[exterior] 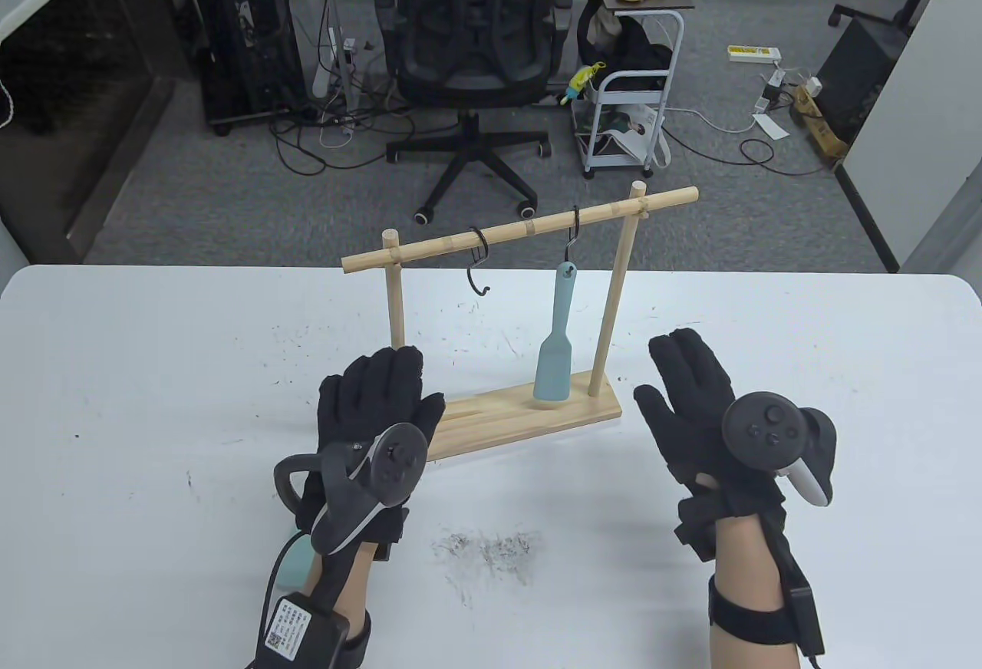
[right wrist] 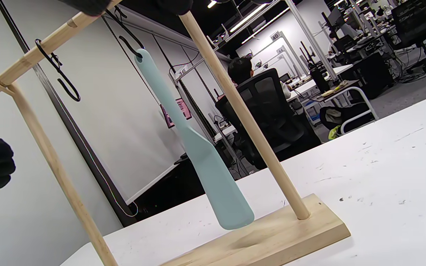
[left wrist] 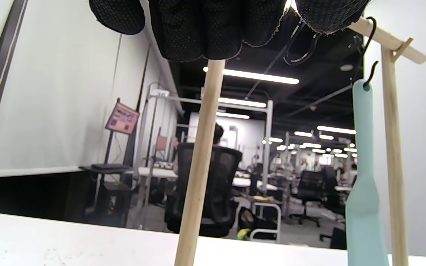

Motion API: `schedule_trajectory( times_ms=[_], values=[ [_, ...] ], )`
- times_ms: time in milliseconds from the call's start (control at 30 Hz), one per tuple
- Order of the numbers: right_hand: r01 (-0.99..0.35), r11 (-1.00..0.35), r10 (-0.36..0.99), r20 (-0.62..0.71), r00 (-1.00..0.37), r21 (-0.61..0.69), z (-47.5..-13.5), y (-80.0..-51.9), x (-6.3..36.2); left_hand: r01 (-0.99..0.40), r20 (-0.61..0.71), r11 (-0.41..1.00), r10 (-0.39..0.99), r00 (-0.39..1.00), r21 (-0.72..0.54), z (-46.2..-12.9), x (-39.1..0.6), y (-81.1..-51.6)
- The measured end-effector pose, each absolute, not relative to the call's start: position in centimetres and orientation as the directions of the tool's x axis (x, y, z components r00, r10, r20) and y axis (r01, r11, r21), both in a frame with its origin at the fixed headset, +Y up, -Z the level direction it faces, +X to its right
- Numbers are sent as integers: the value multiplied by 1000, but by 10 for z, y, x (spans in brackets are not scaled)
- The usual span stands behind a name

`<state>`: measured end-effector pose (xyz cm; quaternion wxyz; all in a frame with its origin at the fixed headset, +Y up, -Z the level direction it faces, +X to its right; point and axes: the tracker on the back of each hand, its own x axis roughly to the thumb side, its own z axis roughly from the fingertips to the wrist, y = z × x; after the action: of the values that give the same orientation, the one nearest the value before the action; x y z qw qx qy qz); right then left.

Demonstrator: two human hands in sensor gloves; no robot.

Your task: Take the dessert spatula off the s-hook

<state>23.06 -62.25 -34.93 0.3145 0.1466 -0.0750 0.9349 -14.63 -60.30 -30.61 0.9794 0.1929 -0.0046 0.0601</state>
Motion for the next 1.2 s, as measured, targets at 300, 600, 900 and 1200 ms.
schedule_trajectory(
  times_ms=[300, 600, 900, 1200],
  values=[
    [-589, -806, 549, 297, -781, -59, -350, -625, 233, -129, 87, 920, 104, 991, 371, -312, -152, -616],
    [-530, -846, 494, 285, -822, -62, -352, -631, 223, -83, 75, 926, 60, 995, 367, -322, -157, -624],
    [-481, -873, 440, 296, -848, -82, -351, -633, 212, -66, 43, 940, 55, 998, 335, -330, -164, -630],
    [-450, -889, 408, 298, -863, -85, -350, -635, 206, -71, 56, 941, 55, 997, 332, -331, -162, -631]
  ],
)
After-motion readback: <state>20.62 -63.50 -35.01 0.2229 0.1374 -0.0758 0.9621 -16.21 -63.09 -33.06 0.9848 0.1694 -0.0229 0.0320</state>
